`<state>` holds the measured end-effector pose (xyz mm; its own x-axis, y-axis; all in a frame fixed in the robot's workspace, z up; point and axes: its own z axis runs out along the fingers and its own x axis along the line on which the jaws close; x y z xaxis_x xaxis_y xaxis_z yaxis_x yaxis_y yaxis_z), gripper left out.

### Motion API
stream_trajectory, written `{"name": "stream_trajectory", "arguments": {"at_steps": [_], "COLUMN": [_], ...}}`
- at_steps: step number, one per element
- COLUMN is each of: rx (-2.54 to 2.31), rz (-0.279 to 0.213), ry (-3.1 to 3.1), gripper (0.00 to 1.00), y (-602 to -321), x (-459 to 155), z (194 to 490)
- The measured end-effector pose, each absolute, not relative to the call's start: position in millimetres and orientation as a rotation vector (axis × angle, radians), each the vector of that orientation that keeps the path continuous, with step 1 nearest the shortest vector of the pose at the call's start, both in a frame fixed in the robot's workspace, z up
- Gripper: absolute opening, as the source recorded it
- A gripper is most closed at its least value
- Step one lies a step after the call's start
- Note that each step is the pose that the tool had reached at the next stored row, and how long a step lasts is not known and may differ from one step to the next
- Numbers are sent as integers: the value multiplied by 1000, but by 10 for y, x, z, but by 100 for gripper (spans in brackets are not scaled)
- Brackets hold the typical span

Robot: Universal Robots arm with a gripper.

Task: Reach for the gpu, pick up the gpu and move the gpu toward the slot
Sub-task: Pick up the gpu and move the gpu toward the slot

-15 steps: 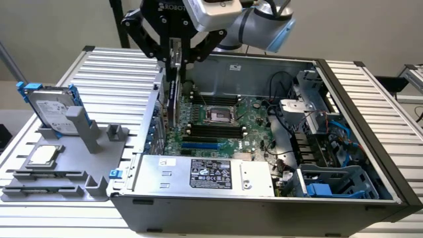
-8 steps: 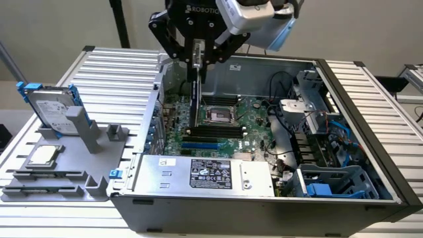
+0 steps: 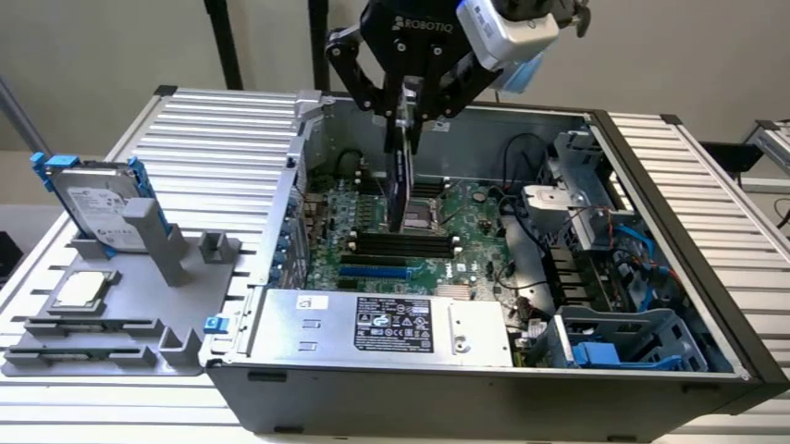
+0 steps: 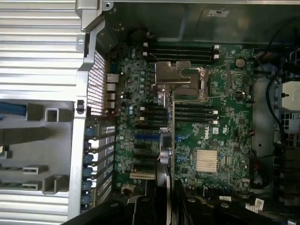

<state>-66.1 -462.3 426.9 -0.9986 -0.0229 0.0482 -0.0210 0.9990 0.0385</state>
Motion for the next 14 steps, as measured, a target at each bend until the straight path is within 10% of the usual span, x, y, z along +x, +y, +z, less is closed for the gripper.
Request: {"name": "stream_trajectory", "arguments": {"at_steps": [14], "rx": [34], "rz": [-59], "ry": [-3087], "gripper": [26], "y": [-4541], "x": [-402], "z": [4213]}}
